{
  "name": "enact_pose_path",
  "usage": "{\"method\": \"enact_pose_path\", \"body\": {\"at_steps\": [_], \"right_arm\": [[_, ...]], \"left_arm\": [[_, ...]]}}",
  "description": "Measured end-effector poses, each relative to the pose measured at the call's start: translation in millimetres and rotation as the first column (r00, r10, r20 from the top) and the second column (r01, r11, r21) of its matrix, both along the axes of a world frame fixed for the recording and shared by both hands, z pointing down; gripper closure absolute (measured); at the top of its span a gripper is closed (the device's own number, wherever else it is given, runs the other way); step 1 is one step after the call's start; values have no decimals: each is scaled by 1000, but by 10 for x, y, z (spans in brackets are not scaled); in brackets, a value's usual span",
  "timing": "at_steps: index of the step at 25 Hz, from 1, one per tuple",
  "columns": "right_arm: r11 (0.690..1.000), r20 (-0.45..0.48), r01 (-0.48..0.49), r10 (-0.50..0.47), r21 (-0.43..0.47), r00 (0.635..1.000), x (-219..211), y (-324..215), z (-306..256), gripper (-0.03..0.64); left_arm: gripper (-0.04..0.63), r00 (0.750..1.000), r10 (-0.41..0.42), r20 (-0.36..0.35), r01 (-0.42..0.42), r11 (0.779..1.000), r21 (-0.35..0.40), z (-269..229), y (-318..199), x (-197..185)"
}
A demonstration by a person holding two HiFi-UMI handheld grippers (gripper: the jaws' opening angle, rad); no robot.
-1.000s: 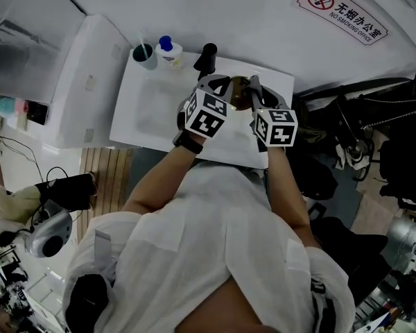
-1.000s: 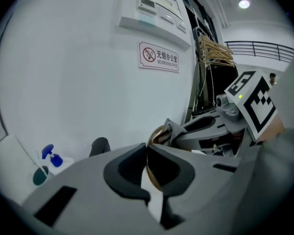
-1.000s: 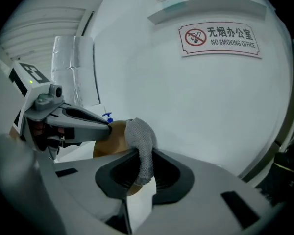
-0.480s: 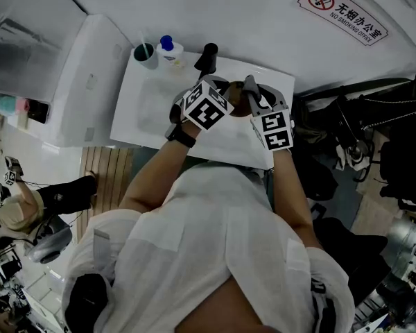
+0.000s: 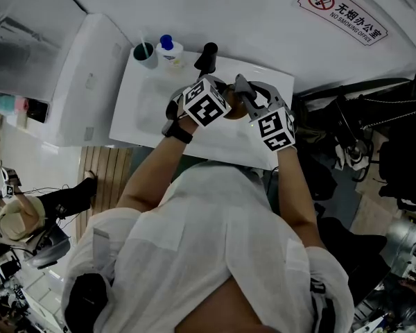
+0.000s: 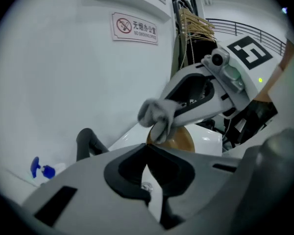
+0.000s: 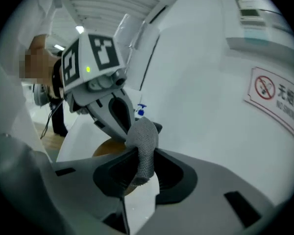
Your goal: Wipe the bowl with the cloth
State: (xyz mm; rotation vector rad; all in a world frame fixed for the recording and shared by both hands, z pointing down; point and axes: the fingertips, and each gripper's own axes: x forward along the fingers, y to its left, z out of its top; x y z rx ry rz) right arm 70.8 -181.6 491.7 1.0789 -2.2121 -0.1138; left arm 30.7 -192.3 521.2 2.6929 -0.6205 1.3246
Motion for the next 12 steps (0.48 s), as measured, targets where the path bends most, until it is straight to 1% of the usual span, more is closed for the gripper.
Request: {"method": "enact_pose_path", "body": {"at_steps": [1, 3, 4, 5, 6, 7, 8, 10, 12], "right_arm": [[999, -85, 32, -33, -7, 996, -36, -9, 64, 493], [993, -241, 110, -116, -39, 963, -99, 1, 204, 474], [987, -293, 148, -161, -65, 942, -127, 26, 265, 482], [980, -321, 175, -196, -93, 927, -148, 54, 311, 510], [976, -327, 187, -215, -116, 920, -159, 73, 338, 522], [974, -320, 184, -217, -129, 922, -162, 77, 347, 530], [977, -305, 168, -201, -133, 931, -157, 65, 343, 534], [988, -271, 97, -127, -123, 954, -119, 3, 315, 546], [994, -241, -16, -10, -107, 971, -8, -89, 294, 549]], "left_arm": [[581, 999, 44, 4, -44, 999, -1, -2, 52, 62], [581, 989, 145, 30, -146, 989, 10, -10, 157, 166], [581, 979, 195, 57, -197, 980, 24, -8, 193, 192], [581, 967, 239, 85, -243, 969, 38, -4, 215, 202], [581, 957, 273, 102, -279, 959, 47, -2, 226, 205], [581, 950, 295, 105, -301, 952, 52, -4, 228, 208], [581, 949, 302, 96, -308, 950, 57, -13, 217, 212], [580, 961, 272, 54, -275, 958, 80, -52, 152, 226], [575, 980, 200, 12, -200, 974, 109, -90, 48, 212]]}}
